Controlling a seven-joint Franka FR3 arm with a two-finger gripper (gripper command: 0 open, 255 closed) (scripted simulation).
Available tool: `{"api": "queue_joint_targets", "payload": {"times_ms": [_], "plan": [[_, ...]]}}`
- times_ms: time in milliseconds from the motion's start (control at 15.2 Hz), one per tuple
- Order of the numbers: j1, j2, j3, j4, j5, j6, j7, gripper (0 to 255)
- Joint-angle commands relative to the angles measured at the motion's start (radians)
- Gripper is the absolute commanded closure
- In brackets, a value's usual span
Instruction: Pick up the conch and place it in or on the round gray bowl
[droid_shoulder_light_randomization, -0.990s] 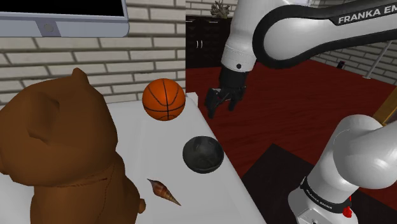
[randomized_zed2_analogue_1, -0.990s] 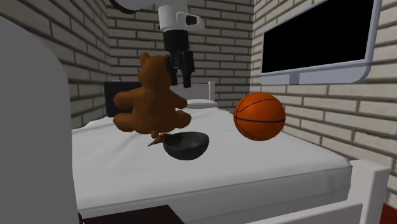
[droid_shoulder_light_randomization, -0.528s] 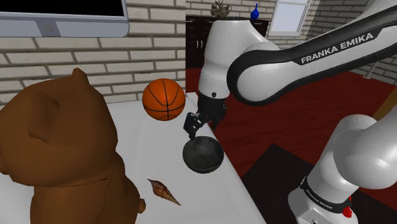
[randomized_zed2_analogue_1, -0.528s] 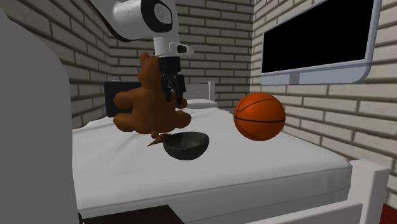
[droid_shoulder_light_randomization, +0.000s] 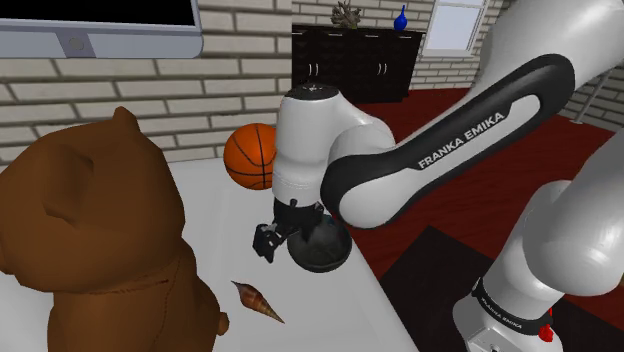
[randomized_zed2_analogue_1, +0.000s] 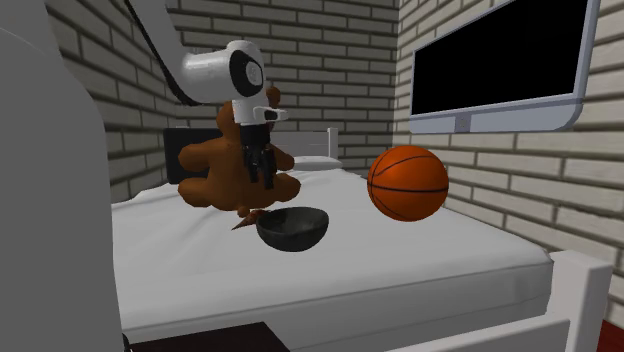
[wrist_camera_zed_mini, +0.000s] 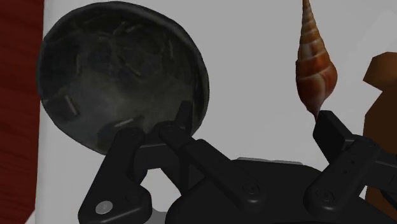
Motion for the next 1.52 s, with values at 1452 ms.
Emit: {"api": "queue_joint_targets", "payload": {"times_ms": [1452], "plan": [[0.094,0.486,-0.024,0.176,-0.550,0.166,0.471,0]]}}
